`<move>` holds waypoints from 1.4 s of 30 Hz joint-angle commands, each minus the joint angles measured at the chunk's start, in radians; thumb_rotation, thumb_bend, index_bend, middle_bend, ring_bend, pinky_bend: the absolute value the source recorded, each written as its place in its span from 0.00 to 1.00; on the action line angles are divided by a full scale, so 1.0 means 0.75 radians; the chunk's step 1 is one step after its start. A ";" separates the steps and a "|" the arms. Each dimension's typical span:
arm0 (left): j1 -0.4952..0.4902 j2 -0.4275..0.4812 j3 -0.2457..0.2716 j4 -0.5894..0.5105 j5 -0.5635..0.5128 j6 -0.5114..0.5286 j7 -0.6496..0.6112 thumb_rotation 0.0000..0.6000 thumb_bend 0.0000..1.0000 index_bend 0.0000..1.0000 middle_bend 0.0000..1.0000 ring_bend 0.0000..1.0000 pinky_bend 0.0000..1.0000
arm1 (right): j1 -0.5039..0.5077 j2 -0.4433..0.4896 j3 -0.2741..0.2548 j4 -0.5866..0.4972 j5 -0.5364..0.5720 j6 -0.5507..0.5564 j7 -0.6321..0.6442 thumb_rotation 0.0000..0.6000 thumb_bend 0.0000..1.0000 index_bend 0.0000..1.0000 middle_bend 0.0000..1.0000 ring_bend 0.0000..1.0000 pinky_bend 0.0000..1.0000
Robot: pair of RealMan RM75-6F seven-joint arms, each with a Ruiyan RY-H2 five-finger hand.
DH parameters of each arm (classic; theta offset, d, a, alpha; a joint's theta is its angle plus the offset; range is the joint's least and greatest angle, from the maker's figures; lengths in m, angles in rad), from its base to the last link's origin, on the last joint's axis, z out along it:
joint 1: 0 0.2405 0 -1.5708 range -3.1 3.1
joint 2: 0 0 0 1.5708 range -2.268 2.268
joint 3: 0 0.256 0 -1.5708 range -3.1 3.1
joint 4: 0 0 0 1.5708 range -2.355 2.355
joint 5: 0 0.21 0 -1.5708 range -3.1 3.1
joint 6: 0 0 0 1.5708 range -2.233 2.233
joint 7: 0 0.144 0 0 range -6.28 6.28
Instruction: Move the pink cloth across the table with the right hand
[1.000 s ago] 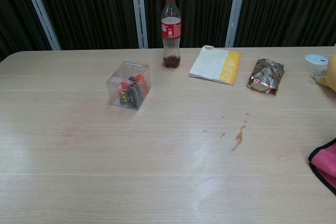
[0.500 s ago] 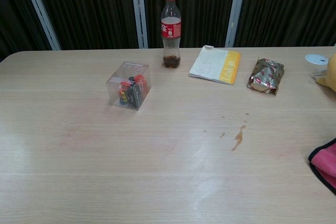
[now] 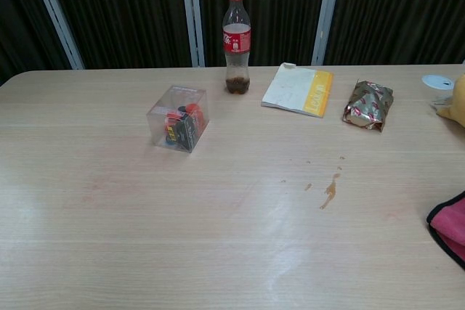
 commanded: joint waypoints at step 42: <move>-0.002 0.004 0.002 -0.003 0.001 -0.004 -0.039 1.00 0.00 0.00 0.00 0.00 0.00 | 0.163 -0.291 0.008 0.224 0.581 -0.251 -0.600 1.00 0.16 0.34 0.18 0.06 0.28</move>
